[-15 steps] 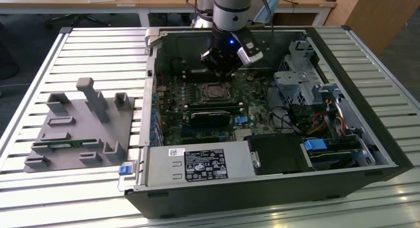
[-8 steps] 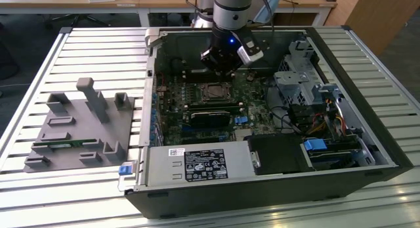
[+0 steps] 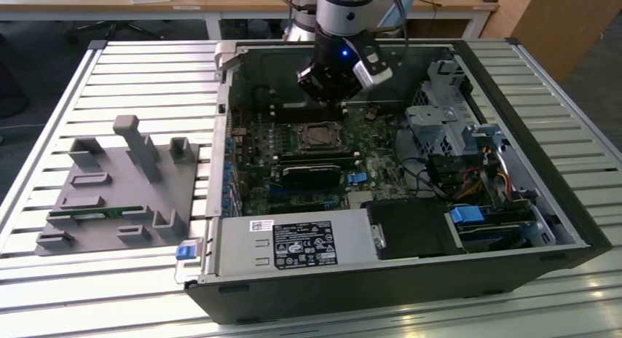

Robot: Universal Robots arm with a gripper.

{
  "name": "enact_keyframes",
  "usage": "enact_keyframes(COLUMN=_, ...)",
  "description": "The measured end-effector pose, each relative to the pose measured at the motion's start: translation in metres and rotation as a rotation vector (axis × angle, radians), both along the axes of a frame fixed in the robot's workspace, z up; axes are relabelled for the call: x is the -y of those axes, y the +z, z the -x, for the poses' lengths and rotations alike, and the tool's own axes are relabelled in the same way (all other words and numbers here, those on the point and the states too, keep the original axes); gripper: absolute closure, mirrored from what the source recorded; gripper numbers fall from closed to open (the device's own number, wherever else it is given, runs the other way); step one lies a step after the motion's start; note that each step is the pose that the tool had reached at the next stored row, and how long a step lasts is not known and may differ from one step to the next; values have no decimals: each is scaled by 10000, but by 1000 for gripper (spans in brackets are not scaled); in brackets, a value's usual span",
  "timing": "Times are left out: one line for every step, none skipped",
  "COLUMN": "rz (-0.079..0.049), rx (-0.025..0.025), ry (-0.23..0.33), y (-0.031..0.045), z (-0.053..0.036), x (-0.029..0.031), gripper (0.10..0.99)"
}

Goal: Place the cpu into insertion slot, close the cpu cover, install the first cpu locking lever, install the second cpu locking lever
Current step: 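Install the second cpu locking lever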

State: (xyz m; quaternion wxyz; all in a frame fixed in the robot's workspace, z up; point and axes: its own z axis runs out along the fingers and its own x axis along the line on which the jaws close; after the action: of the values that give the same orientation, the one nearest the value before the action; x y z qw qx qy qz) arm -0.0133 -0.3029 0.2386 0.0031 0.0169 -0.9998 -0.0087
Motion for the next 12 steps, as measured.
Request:
enact_keyframes(rz=0, rx=0, ry=-1, y=0, z=0, x=28, gripper=980)
enact_keyframes(rz=-2, rx=1, ry=-1, y=-1, z=0, x=65, gripper=980)
enact_keyframes(rz=0, rx=0, ry=-1, y=0, z=0, x=103, gripper=980)
enact_keyframes(rz=-1, rx=1, ry=-1, y=0, z=1, x=145, gripper=980)
enact_keyframes(rz=0, rx=0, ry=-2, y=0, z=1, x=183, gripper=980)
enact_keyframes(rz=0, rx=0, ry=-1, y=0, z=1, x=221, gripper=980)
enact_keyframes(rz=1, rx=0, ry=0, y=0, z=1, x=259, gripper=980)
enact_keyframes(rz=-3, rx=1, ry=-1, y=-1, z=1, x=293, gripper=980)
enact_keyframes(rz=-20, rx=1, ry=-1, y=-2, z=1, x=320, gripper=980)
enact_keyframes(rz=-75, rx=1, ry=-1, y=-3, z=1, x=339, gripper=980)
enact_keyframes(rz=-203, rx=-2, ry=-1, y=-5, z=1, x=351, gripper=980)
enact_keyframes(rz=-390, rx=-6, ry=-1, y=-6, z=1, x=361, gripper=980)
